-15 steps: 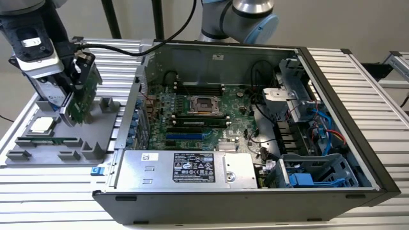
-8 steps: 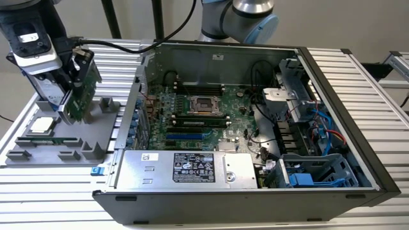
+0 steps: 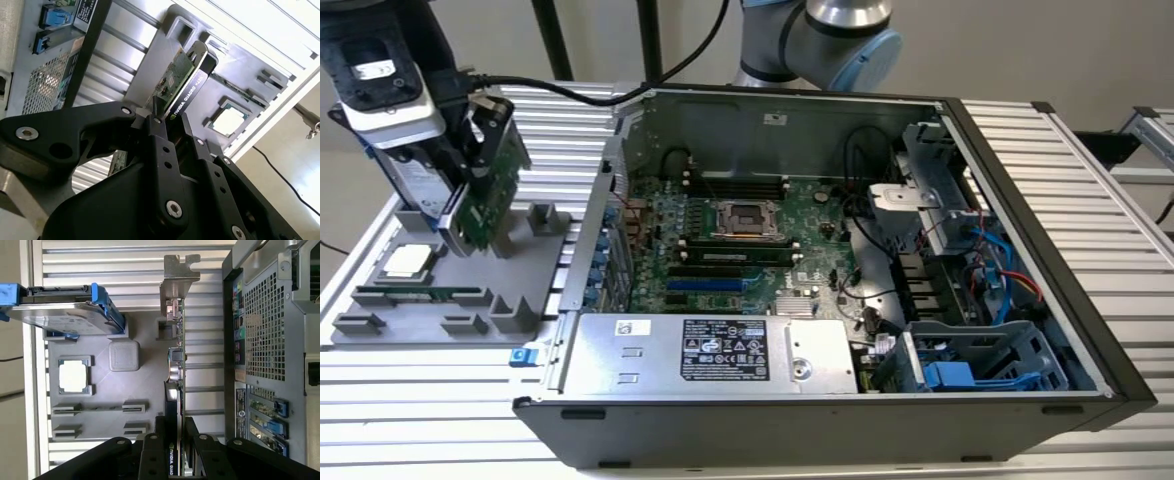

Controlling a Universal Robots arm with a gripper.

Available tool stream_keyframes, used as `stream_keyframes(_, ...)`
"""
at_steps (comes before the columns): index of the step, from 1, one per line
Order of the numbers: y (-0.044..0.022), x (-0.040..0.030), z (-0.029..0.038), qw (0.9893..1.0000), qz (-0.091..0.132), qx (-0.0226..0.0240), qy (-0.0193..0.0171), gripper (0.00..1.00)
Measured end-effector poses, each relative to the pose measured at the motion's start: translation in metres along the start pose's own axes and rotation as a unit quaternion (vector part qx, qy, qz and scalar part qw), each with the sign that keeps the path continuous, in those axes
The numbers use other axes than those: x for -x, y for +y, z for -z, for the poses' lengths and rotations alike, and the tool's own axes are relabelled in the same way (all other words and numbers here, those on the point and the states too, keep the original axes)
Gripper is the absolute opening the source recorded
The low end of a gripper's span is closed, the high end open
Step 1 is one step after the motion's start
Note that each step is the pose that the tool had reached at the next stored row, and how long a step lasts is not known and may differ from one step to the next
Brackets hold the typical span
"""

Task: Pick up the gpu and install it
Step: 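Pick up the gpu and move the gpu toward the slot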

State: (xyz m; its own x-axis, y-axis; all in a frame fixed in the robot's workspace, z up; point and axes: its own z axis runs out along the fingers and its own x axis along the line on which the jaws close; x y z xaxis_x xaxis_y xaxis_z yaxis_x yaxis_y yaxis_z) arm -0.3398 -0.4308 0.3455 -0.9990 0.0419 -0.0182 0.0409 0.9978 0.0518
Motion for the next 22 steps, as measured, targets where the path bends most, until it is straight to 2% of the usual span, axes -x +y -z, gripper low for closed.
stream_keyframes(22,0.0007,0.0004,0.0148,1.0000,0.000,0.0000,0.0001,0.00)
